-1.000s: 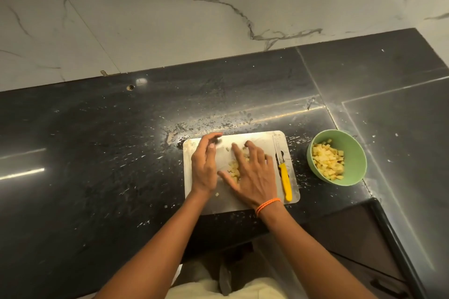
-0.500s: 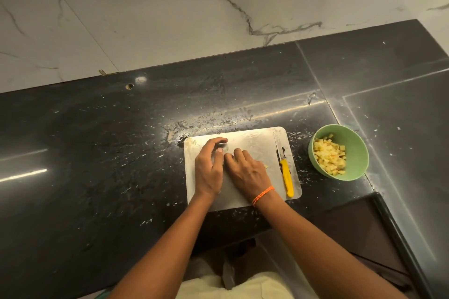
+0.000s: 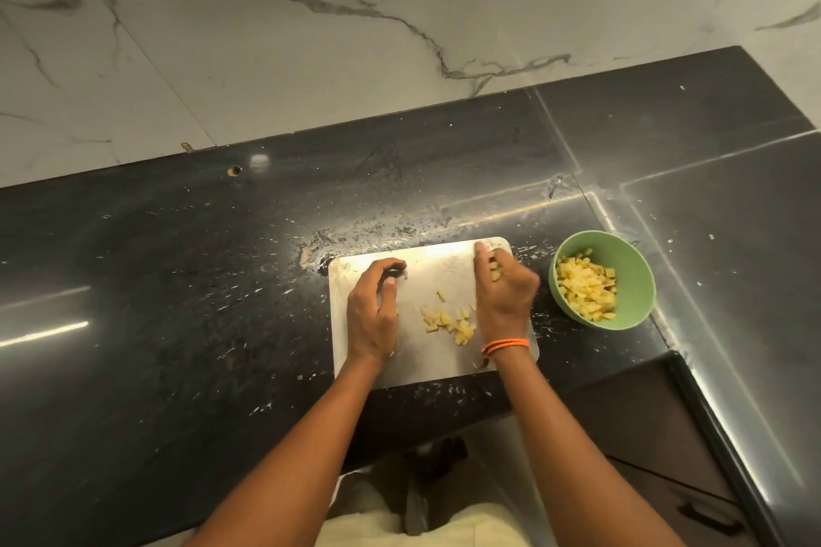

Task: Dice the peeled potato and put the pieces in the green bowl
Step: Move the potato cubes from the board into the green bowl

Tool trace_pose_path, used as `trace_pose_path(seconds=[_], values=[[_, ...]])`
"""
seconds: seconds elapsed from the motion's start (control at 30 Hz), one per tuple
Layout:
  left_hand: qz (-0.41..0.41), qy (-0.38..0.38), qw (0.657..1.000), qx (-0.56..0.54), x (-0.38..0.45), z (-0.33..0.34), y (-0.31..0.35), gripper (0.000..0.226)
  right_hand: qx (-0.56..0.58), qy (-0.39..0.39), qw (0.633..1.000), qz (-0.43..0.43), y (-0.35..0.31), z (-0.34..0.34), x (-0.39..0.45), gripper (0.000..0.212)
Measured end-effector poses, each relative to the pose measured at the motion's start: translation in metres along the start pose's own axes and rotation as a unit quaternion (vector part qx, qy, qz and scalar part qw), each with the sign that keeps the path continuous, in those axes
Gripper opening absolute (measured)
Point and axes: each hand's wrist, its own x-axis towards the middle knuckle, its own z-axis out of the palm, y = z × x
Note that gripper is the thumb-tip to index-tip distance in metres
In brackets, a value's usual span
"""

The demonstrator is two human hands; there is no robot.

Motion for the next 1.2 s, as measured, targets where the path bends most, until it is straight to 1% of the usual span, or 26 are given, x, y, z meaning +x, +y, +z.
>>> trace_pose_path(seconds=[0.03,0.1,0.2,0.23,0.27,0.3,0.33,0.37,0.4,0.43,0.53,0.63,0.7,0.77,0.83,0.9,0.97,1.0,1.1,1.13,1.2], values=[[-0.001,0.001,1.0,0.003,0.0,0.0,-0.001,0.031,0.013,0.036,0.999,0.003,-0.001,-0.013,0.01,0.034],[-0.004,0.002,1.0,0.006,0.001,0.001,-0.001,0.031,-0.007,0.102,0.995,-0.008,0.003,-0.044,0.031,0.036],[-0.006,0.005,1.0,0.015,0.001,0.004,-0.002,0.032,-0.106,0.191,0.976,-0.009,0.027,-0.085,0.056,0.04],[-0.006,0.008,1.0,0.019,0.0,0.006,-0.002,0.033,-0.138,0.2,0.97,0.003,0.041,-0.093,0.061,0.042],[-0.007,0.013,1.0,0.022,-0.001,0.009,-0.002,0.034,-0.169,0.182,0.969,0.013,0.055,-0.098,0.065,0.041],[-0.009,0.02,1.0,0.022,-0.003,0.013,-0.001,0.034,-0.212,0.132,0.968,0.015,0.069,-0.1,0.066,0.039],[-0.009,0.027,0.999,0.021,-0.005,0.017,0.0,0.034,-0.268,0.064,0.961,0.014,0.08,-0.1,0.065,0.034],[-0.008,0.032,0.999,0.022,-0.008,0.021,0.001,0.034,-0.322,0.005,0.947,0.009,0.086,-0.101,0.062,0.027],[-0.004,0.037,0.999,0.024,-0.011,0.026,0.002,0.034,-0.36,-0.027,0.932,0.002,0.089,-0.101,0.059,0.023],[0.0,0.043,0.999,0.028,-0.013,0.031,0.003,0.034,-0.375,-0.027,0.927,-0.004,0.089,-0.103,0.057,0.021],[-0.002,0.058,0.998,0.039,-0.017,0.043,0.005,0.033,-0.347,0.047,0.937,-0.014,0.078,-0.105,0.057,0.021],[0.001,0.058,0.998,0.039,-0.015,0.051,0.006,0.033,-0.286,0.103,0.953,-0.011,0.068,-0.106,0.06,0.037],[0.007,0.047,0.998,0.032,-0.01,0.057,0.009,0.032,-0.228,0.152,0.962,0.0,0.051,-0.099,0.062,0.046],[0.008,0.015,1.0,0.006,-0.005,0.063,0.016,0.03,-0.17,0.165,0.972,-0.004,0.03,-0.084,0.058,0.048],[0.004,-0.022,1.0,-0.021,0.001,0.065,0.023,0.029,-0.108,0.125,0.986,-0.023,0.011,-0.061,0.049,0.045],[0.01,-0.035,0.999,-0.029,0.006,0.062,0.026,0.029,-0.082,0.068,0.993,-0.045,-0.001,-0.038,0.033,0.044],[0.023,-0.024,0.999,-0.025,0.01,0.055,0.026,0.029,-0.097,0.01,0.994,-0.053,-0.007,-0.017,0.014,0.045],[0.024,-0.016,0.999,-0.022,0.011,0.05,0.024,0.029,-0.126,-0.023,0.99,-0.061,-0.008,-0.009,0.004,0.045],[0.012,0.005,1.0,-0.016,0.013,0.038,0.019,0.029,-0.234,-0.14,0.956,-0.108,-0.007,0.004,-0.019,0.039],[0.006,0.008,1.0,-0.016,0.013,0.035,0.016,0.03,-0.261,-0.166,0.942,-0.13,-0.006,0.005,-0.024,0.036],[0.0,0.012,1.0,-0.02,0.012,0.028,0.013,0.031,-0.307,-0.19,0.92,-0.151,-0.003,0.003,-0.028,0.036]])
